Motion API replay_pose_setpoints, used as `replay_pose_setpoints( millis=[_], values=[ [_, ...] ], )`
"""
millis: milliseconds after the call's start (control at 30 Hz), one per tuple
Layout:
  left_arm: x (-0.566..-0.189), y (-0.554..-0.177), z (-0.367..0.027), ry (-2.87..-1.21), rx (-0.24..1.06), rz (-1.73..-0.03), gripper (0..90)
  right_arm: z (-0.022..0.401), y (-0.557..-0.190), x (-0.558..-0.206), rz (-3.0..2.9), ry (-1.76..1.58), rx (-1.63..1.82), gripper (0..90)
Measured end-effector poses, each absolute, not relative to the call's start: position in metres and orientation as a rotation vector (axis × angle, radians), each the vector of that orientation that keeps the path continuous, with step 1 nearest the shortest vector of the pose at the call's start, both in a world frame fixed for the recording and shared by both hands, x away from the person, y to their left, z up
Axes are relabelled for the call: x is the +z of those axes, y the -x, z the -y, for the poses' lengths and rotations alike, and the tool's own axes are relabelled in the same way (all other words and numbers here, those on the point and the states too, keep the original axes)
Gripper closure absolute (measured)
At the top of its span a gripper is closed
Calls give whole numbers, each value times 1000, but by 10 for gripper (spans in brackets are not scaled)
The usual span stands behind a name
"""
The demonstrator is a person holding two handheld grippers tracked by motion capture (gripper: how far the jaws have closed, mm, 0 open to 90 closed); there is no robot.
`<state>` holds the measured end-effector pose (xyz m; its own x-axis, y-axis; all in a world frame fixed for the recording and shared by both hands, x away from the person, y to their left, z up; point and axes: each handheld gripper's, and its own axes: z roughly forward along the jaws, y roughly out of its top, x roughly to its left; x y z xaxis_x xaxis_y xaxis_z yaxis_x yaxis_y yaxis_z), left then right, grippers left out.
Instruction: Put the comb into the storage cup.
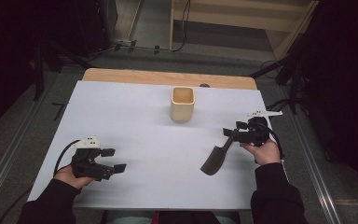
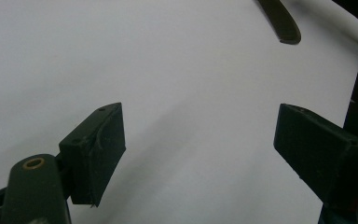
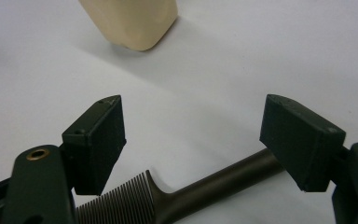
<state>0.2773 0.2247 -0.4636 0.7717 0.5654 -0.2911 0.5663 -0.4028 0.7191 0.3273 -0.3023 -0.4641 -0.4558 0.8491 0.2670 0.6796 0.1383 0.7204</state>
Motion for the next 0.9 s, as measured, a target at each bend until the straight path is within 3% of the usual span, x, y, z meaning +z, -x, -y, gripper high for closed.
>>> replay_pose_setpoints(
  millis=[733,900],
  values=[
    [-464,-277,-225,-2090,-2,-842,170,298,-359,-471,-2188,-1536,1179,238],
    [-464,-278,-225,-2089,-2,-844,170,300,-361,-472,-2195,-1534,1175,412]
  ],
)
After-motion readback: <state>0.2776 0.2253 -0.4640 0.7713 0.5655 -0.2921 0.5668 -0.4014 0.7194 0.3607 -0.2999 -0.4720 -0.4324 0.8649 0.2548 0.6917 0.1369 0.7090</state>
